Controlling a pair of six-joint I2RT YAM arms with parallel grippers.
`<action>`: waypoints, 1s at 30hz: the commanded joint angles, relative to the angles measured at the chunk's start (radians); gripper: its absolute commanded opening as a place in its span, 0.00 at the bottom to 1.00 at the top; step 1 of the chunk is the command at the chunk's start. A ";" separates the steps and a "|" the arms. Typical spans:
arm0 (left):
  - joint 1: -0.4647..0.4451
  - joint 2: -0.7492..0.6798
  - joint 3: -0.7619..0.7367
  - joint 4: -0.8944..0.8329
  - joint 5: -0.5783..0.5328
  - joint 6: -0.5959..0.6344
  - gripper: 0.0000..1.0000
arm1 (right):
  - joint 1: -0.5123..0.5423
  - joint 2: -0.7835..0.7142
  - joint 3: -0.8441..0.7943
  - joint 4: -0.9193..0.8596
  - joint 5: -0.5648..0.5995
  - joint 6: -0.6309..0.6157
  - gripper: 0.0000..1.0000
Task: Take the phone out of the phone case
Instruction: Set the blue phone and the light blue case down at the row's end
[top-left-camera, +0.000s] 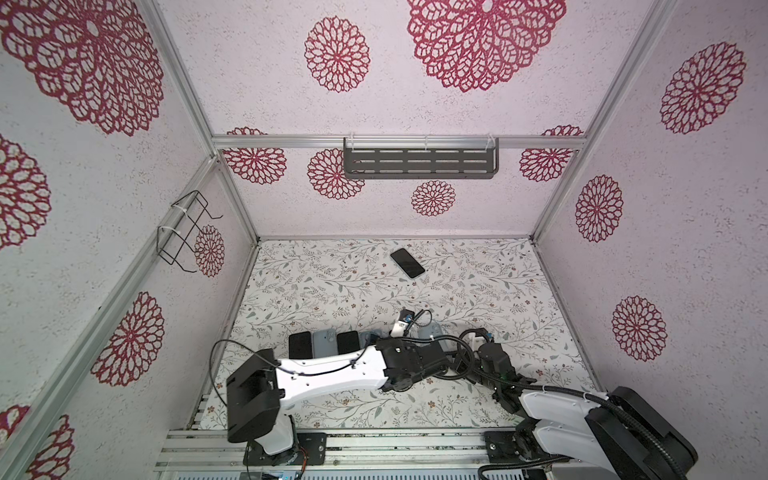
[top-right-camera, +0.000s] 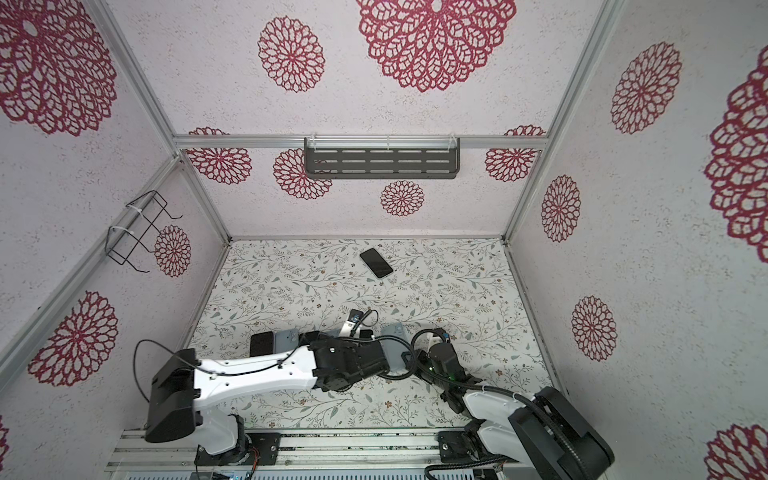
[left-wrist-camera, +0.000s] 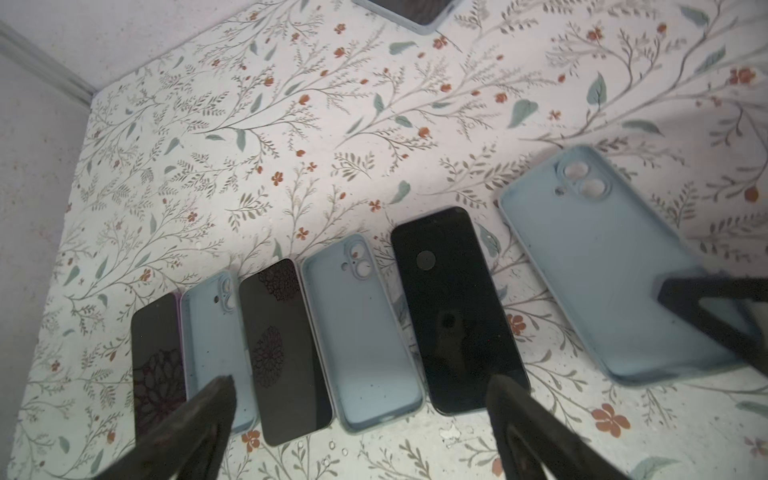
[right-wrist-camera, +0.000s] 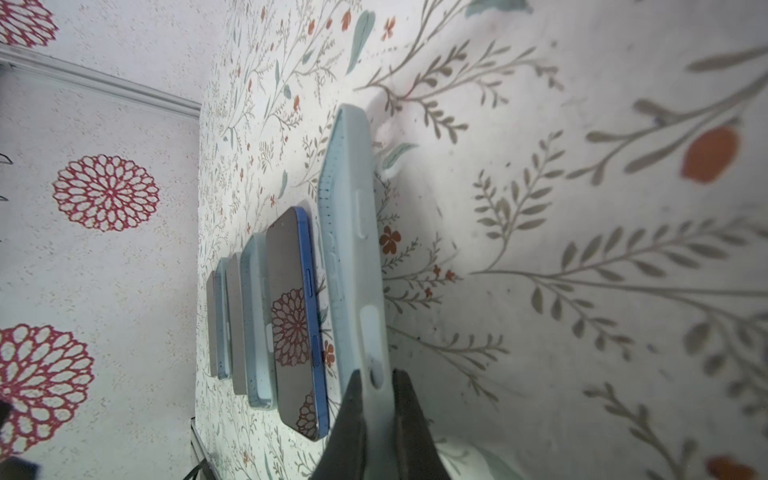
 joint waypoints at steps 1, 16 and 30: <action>0.047 -0.085 -0.065 0.016 0.003 -0.037 1.00 | 0.048 0.038 0.026 0.104 0.108 0.058 0.00; 0.275 -0.453 -0.175 0.137 0.038 0.188 0.97 | 0.284 0.260 0.055 0.271 0.435 0.262 0.00; 0.358 -0.545 -0.126 0.162 0.055 0.295 0.97 | 0.498 0.494 0.150 0.364 0.538 0.452 0.00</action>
